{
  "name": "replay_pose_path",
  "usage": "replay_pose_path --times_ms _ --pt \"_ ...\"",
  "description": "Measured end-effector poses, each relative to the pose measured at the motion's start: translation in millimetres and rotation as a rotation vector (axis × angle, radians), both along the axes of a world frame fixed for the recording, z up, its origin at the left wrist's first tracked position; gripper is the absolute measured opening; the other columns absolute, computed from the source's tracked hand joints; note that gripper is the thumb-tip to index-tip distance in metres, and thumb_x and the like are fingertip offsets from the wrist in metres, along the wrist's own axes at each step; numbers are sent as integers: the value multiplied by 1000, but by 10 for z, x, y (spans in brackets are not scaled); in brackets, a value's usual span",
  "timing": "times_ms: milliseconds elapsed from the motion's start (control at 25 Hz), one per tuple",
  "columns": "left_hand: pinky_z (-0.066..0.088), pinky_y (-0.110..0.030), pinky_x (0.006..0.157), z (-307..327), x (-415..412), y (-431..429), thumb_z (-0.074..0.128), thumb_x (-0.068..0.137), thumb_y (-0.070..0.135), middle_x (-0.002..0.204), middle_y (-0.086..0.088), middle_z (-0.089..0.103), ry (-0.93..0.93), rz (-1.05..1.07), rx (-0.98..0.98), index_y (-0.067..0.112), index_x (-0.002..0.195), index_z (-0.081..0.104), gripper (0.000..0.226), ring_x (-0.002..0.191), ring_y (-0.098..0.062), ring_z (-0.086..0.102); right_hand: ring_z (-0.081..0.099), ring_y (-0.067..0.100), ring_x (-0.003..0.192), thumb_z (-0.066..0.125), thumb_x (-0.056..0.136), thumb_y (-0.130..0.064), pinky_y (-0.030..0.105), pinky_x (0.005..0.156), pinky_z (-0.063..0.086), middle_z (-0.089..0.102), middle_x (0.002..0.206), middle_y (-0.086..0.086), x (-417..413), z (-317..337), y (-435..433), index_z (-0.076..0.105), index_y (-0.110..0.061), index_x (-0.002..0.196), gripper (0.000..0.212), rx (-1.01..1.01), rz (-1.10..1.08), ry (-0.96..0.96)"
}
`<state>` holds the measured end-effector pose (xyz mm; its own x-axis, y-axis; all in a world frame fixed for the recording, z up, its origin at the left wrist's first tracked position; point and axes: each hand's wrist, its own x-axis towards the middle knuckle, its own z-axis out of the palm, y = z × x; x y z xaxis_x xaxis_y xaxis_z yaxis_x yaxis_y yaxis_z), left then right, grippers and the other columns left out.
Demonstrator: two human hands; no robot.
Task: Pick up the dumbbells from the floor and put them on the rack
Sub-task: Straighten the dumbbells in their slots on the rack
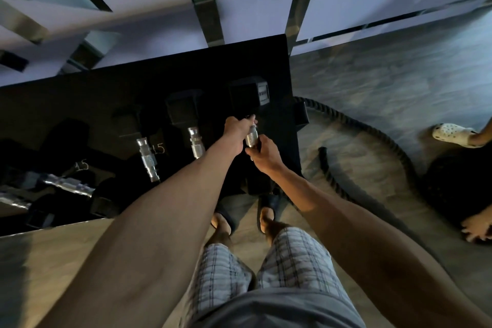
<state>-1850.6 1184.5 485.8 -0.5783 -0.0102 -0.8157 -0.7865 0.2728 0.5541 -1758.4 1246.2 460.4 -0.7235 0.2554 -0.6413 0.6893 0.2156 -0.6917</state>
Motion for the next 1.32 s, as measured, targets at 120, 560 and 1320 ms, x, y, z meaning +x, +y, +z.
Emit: replay_pose_path --times_ms 120,560,1320 --pt "53 -36 92 138 -83 181 66 91 22 105 -6 72 31 -38 30 5 109 67 24 99 -20 68 56 11 67 64 90 -16 11 47 42 63 93 7 -89 116 168 54 -10 104 19 27 -13 16" --pt "50 -38 99 -2 122 516 65 92 26 112 -6 71 -27 -110 -18 5 112 64 29 106 -22 65 59 15 73 66 90 -21 20 56 39 64 93 5 131 -142 562 56 -7 108 25 126 82 -41" --pt "59 -36 76 139 159 -1247 61 93 29 101 -12 71 269 -155 -455 7 107 63 26 90 -27 70 67 18 99 57 96 -20 24 78 52 69 110 9 77 282 -672 58 -4 121 30 132 237 121"
